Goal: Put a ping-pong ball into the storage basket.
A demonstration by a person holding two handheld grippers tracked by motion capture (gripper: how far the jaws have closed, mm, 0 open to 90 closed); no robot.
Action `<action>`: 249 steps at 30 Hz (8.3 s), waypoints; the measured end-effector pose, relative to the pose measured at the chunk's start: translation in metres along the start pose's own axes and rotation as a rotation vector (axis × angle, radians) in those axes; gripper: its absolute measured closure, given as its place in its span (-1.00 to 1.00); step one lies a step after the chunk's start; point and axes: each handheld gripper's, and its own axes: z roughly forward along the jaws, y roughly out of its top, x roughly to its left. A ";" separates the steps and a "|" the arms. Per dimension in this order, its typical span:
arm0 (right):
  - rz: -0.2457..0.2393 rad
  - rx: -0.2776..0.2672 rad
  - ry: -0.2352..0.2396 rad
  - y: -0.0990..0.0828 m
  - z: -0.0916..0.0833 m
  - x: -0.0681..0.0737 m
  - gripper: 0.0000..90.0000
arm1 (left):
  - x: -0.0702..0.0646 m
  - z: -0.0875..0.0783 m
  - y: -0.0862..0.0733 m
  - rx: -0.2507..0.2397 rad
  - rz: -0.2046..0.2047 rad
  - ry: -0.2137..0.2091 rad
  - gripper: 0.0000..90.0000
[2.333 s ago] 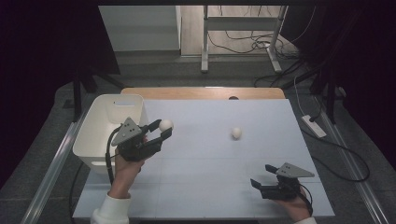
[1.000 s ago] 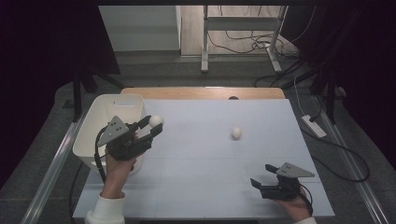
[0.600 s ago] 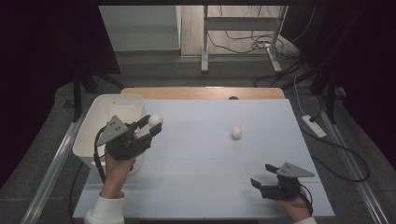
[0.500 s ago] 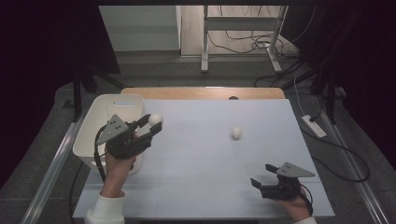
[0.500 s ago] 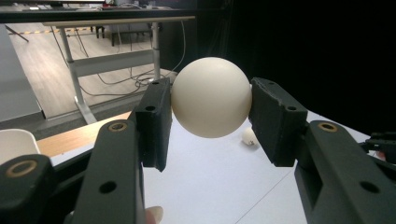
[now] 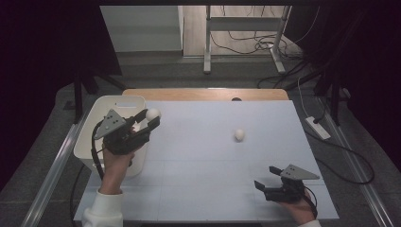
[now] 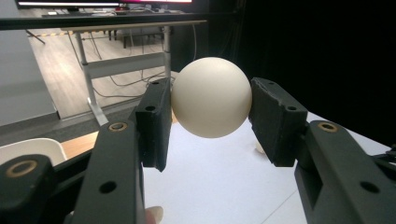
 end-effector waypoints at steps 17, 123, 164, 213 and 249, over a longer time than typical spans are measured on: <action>0.002 0.005 0.000 0.000 0.001 0.001 -0.66 | 0.019 -0.004 0.001 0.027 -0.024 0.067 0.13; 0.011 0.008 -0.004 -0.001 0.001 -0.001 -0.66 | 0.089 0.021 -0.007 0.226 -0.160 0.208 -0.60; 0.027 -0.001 -0.011 0.003 0.006 -0.001 -0.66 | 0.022 0.021 -0.009 0.177 -0.089 -0.143 -0.61; 0.031 -0.014 -0.015 0.002 0.002 -0.004 -0.66 | -0.033 0.080 -0.030 0.287 -0.041 -0.309 -0.61; 0.017 -0.009 0.018 0.006 0.010 0.000 -0.66 | -0.052 0.130 -0.048 0.350 -0.005 -0.308 -0.59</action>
